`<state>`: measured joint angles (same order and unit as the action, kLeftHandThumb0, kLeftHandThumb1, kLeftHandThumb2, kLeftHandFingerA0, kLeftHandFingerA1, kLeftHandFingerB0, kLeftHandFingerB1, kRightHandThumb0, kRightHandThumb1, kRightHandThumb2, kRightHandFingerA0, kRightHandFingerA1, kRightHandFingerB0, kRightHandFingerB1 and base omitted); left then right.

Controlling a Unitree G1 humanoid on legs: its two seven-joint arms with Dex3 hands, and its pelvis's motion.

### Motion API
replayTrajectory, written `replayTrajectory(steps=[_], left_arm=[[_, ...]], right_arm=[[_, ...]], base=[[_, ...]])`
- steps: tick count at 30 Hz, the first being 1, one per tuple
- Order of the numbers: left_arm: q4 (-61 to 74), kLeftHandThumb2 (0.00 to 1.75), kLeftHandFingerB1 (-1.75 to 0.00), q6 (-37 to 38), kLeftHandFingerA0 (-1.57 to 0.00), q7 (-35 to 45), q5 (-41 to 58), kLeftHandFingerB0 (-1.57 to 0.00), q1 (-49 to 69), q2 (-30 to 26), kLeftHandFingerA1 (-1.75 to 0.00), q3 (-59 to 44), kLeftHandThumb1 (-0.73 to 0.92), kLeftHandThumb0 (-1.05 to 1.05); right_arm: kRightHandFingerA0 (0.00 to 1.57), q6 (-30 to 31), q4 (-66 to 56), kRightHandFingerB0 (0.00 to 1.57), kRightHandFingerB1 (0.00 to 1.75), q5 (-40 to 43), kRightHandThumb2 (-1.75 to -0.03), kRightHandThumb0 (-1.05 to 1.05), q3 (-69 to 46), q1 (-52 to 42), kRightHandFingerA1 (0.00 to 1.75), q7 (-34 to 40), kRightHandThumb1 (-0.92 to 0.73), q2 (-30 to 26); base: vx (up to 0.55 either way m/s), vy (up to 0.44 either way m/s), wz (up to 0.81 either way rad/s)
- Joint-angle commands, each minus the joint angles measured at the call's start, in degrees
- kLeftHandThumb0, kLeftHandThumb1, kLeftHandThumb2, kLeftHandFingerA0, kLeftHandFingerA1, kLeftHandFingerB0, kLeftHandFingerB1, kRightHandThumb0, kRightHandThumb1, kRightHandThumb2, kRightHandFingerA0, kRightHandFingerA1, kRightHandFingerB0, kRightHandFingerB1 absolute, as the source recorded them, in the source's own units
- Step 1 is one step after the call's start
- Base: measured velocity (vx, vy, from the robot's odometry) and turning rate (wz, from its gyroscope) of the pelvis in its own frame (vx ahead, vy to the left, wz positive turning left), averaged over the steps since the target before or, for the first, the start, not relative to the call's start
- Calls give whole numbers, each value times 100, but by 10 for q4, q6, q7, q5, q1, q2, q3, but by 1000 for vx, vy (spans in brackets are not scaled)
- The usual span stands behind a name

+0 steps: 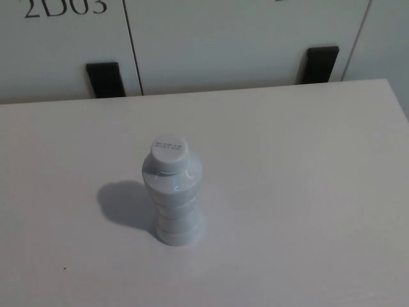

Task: The robot picks up a bottle from a person using its left hand and walk towards the table in frontand put the bottle on the table.

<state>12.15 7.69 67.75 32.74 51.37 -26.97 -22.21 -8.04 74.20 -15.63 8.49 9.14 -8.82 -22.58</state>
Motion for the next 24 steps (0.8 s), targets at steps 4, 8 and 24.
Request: replayTrajectory(steps=[4,8,24], left_arm=[[-202,59,-46,103,-70,-74,-174,-67,-118,-56,-48,23,62,-50],[-240,59,-46,103,-70,-135,-232,-67,-144,-61,-48,43,62,-50],[-652,62,-42,26,-51,-389,-553,-42,-460,-85,-48,383,79,-30]], right_arm=[[66,34,7,55,39,-3,-62,-30,-2,43,44,-3,-72,-10],[66,29,6,55,39,-13,-62,-30,8,40,44,0,-72,-11],[66,14,5,52,38,-16,-62,-32,17,-32,44,8,-72,-6]], base=[[0,0,0],[0,0,0],[0,0,1]])
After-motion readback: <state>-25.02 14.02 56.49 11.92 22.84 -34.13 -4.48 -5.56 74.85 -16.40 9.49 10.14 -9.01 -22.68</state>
